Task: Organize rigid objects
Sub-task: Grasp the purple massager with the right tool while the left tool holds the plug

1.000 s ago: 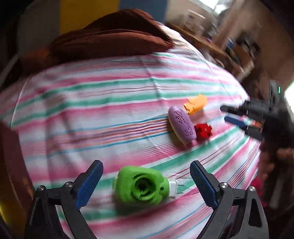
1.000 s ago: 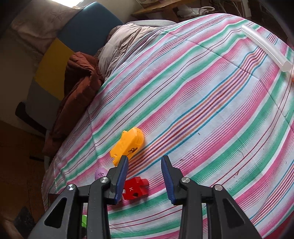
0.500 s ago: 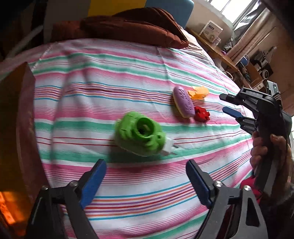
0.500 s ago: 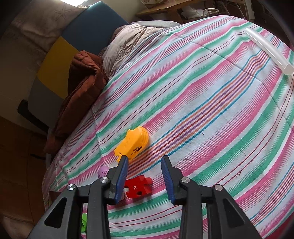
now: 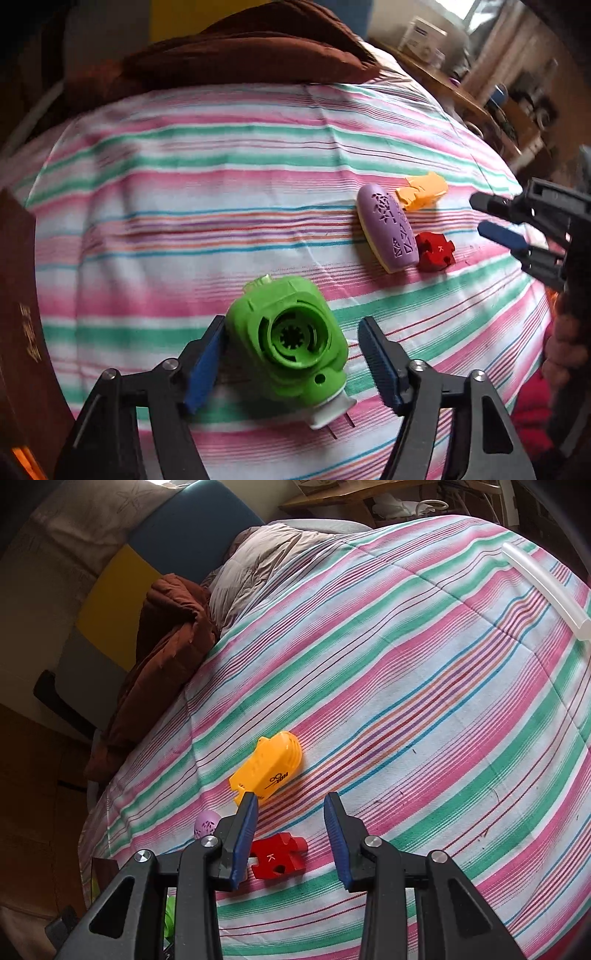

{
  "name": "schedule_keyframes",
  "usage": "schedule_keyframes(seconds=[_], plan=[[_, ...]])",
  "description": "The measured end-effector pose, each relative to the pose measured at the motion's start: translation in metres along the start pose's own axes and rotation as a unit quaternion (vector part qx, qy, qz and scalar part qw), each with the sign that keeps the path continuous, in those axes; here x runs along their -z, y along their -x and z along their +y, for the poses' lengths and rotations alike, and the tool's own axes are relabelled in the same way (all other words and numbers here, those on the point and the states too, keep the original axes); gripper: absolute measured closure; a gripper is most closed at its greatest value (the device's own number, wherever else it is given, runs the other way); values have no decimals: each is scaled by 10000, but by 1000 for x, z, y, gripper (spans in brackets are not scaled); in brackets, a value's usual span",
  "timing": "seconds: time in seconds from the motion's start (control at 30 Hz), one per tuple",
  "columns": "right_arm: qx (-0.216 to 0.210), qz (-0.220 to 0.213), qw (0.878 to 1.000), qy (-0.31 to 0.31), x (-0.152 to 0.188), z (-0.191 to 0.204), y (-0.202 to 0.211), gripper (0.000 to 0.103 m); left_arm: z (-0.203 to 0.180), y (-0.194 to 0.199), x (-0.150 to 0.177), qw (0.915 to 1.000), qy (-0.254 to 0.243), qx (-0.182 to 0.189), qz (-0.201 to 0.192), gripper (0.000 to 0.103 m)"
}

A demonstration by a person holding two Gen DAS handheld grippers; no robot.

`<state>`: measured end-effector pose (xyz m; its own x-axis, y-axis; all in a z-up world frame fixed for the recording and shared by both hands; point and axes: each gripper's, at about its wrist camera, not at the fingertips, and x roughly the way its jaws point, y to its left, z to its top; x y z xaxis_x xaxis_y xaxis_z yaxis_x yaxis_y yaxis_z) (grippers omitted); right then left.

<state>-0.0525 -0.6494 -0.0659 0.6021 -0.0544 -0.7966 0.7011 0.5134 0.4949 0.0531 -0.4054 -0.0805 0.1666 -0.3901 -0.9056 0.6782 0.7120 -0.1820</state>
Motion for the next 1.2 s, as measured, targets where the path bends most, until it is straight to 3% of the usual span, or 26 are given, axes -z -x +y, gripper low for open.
schedule_keyframes(seconds=[0.13,0.23,0.3,0.4,0.67,0.87,1.03,1.07,1.2], plan=[[50,2,10000,85,1,2,-2,66,2,-2,-1,9998,-119,-145,-24,23],[58,11,9999,110,1,2,-3,66,6,-3,0,9997,-148,-181,-88,28],[31,10,9999,154,1,3,-3,66,7,1,3,9996,-150,-178,-183,39],[-36,-16,9995,329,4,9,-2,66,9,5,9,9993,-166,-145,-313,40],[-428,102,9908,1279,21,45,-4,66,11,27,54,9973,-436,-163,-564,40],[-274,192,9769,2112,42,80,-13,66,12,37,74,9960,-574,-197,-661,40],[418,470,9646,2561,49,104,-47,66,13,43,82,9950,-659,-215,-714,40],[577,467,9624,2612,50,105,-54,62,14,44,83,9948,-672,-213,-737,40],[558,831,9558,2764,58,111,-70,61,18,52,88,9938,-669,-216,-864,40]])
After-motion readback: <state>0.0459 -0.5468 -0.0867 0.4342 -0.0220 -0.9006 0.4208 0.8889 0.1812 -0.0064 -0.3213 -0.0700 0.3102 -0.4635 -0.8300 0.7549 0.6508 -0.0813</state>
